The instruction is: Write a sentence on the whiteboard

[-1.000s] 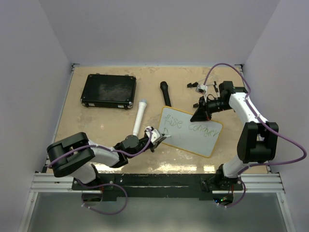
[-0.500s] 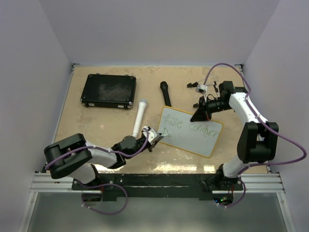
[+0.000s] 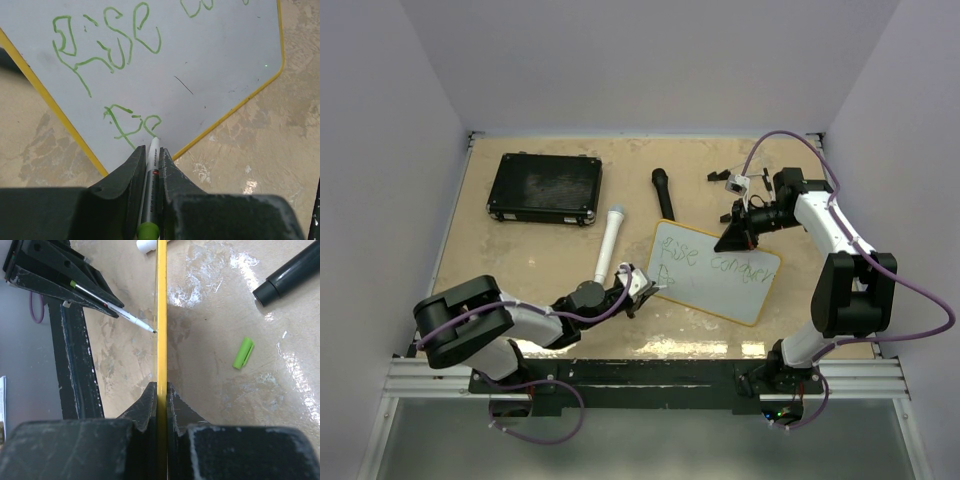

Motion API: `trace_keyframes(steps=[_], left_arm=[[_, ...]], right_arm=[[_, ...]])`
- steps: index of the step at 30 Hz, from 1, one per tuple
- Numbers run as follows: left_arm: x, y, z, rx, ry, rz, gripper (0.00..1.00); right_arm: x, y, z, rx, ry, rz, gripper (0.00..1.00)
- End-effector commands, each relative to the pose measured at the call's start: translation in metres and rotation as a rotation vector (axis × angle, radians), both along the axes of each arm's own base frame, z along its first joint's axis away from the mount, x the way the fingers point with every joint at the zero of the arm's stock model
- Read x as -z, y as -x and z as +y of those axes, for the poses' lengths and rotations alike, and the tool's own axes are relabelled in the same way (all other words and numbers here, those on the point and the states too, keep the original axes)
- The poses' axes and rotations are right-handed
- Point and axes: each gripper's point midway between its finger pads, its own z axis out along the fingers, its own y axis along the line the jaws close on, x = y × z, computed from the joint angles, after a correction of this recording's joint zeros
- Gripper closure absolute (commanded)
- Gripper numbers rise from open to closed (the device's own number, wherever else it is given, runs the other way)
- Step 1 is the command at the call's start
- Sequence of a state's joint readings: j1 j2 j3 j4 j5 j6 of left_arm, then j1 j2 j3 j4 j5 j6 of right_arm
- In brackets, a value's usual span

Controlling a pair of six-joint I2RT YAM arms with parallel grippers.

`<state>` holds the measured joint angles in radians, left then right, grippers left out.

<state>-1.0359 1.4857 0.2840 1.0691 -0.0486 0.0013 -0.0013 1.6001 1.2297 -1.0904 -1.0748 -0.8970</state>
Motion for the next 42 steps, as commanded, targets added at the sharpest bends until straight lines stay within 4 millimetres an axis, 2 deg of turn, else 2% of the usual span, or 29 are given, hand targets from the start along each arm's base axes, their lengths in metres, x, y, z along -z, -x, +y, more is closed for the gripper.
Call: trace_keyframes(steps=[1, 7, 13, 18, 29, 32, 35, 37, 38, 42], left_arm=[[0.003, -0.005, -0.005, -0.003, 0.000, 0.029, 1.00], [-0.004, -0.008, -0.016, 0.011, 0.023, 0.018, 1.00], [-0.028, -0.010, -0.019, 0.015, 0.081, -0.017, 1.00], [-0.049, -0.003, -0.011, 0.025, 0.114, -0.037, 1.00], [-0.069, 0.011, -0.004, 0.042, 0.184, -0.025, 1.00], [-0.070, 0.016, 0.000, 0.048, 0.195, -0.022, 1.00], [-0.063, 0.022, 0.008, 0.048, 0.193, -0.008, 1.00], [-0.061, 0.021, 0.013, 0.025, 0.205, 0.001, 1.00], [-0.067, 0.021, 0.016, 0.020, 0.230, -0.008, 1.00], [-0.060, 0.022, 0.026, -0.010, 0.242, 0.009, 1.00]], right_arm=[[-0.006, -0.007, 0.003, -0.030, -0.018, -0.105, 1.00], [-0.006, -0.006, 0.002, -0.029, -0.017, -0.105, 1.00], [-0.006, -0.006, 0.003, -0.030, -0.016, -0.105, 1.00], [-0.006, -0.006, 0.003, -0.031, -0.016, -0.107, 1.00], [-0.003, -0.007, 0.003, -0.031, -0.015, -0.098, 1.00], [-0.003, -0.007, 0.002, -0.030, -0.012, -0.098, 1.00], [0.000, -0.007, 0.002, -0.030, -0.009, -0.090, 1.00], [0.001, -0.007, 0.001, -0.033, -0.008, -0.087, 1.00], [0.001, -0.006, 0.002, -0.034, -0.008, -0.084, 1.00], [0.001, -0.007, 0.001, -0.033, -0.010, -0.089, 1.00]])
